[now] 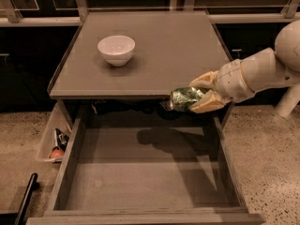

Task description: Place green can into top drawer

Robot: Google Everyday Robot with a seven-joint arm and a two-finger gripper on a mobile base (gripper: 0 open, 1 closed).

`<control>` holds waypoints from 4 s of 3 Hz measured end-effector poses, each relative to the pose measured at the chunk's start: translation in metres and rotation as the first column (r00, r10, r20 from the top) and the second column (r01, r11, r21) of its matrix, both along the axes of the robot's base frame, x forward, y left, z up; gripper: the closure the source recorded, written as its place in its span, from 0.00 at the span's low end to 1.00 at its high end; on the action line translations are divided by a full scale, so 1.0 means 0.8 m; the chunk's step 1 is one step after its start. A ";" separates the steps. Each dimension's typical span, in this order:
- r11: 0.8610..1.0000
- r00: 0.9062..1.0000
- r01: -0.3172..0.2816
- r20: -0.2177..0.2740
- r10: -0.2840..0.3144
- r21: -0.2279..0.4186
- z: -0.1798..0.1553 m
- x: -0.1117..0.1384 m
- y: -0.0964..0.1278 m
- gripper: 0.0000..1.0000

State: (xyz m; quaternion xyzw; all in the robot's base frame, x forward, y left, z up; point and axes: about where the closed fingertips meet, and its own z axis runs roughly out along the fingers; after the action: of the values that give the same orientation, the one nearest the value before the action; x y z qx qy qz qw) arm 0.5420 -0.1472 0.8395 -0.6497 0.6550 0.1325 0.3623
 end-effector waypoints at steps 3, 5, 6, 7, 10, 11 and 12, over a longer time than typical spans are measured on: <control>1.000 0.999 -0.004 -0.043 0.005 0.017 -0.079 -0.060 0.018 1.00; 0.993 0.991 0.048 -0.127 -0.034 0.106 -0.186 -0.045 0.046 1.00; 0.991 0.989 0.075 -0.139 -0.059 0.114 -0.221 -0.038 0.051 1.00; 0.989 0.986 0.096 -0.149 -0.079 0.112 -0.242 -0.034 0.051 1.00; 0.988 0.984 0.107 -0.153 -0.090 0.108 -0.253 -0.031 0.050 0.61; 0.988 0.984 0.107 -0.153 -0.090 0.108 -0.253 -0.031 0.050 0.37; 0.988 0.984 0.107 -0.153 -0.090 0.108 -0.253 -0.031 0.050 0.14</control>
Offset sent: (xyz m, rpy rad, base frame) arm -0.0702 0.0127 -0.0736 0.0326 0.0364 -0.0083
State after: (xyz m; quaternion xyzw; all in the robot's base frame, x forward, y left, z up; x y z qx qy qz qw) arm 0.5173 -0.1072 0.6373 -0.5828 0.7027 0.1997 0.3559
